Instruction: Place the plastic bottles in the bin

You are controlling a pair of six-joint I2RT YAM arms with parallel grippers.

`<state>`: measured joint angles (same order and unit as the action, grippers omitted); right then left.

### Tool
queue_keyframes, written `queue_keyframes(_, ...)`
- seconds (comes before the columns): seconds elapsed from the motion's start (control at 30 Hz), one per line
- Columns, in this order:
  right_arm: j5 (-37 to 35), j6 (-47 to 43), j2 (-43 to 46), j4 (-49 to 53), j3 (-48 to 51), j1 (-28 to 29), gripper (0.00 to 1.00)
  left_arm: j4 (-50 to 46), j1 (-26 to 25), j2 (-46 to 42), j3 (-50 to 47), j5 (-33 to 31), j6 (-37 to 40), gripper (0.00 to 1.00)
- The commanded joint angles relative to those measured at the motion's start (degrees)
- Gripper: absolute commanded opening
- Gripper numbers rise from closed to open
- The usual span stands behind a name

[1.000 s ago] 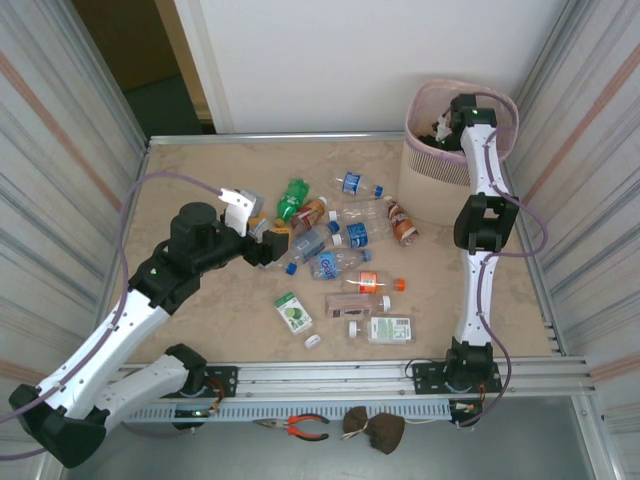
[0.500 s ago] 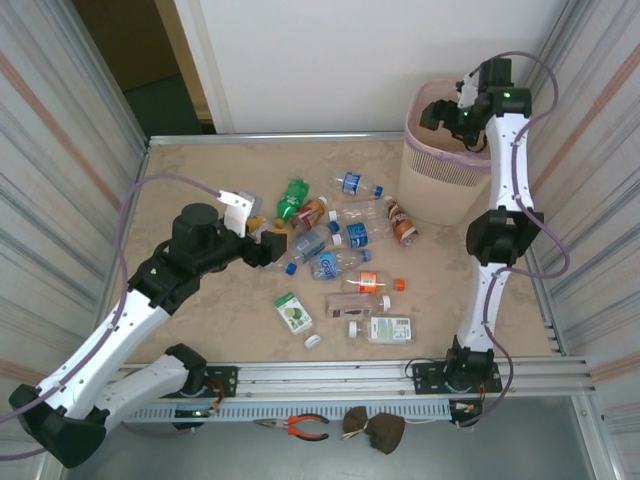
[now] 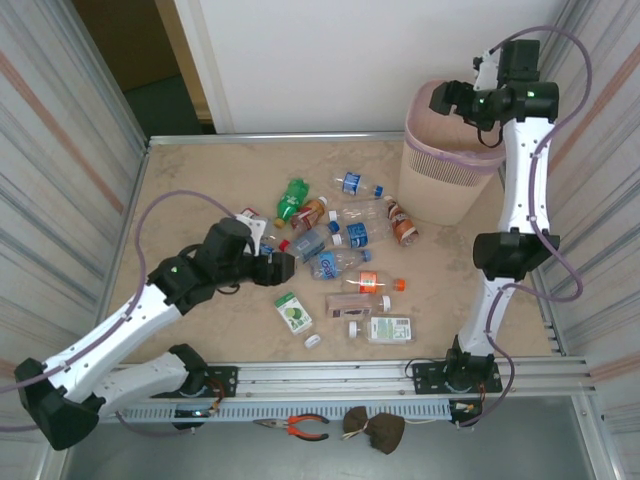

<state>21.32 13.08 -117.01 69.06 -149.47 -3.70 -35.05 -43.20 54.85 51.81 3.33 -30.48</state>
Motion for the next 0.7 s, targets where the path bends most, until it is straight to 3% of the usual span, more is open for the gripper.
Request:
queue_keyframes(0.0,-0.99,0.89,5.76,0.96,0.37,1.22,0.85,-7.09,-4.32,0.97,-0.78,-7.8,-10.08,0.72)
queue_keyframes(0.2,-1.41,1.43,14.84,-2.83,8.43,2.58,0.86,-11.41,-9.76,3.48,-3.78,-12.72,-24.92,0.73)
queue_keyframes(0.47,-0.4,1.11,22.4,-4.44,13.18,2.93,0.87,-13.37,-10.85,9.63,-6.42,-12.24,-43.2,0.81)
queue_keyframes(0.67,0.65,0.28,25.45,-5.07,14.99,2.83,0.88,-12.05,-12.27,15.79,-5.09,-12.79,-51.08,0.87)
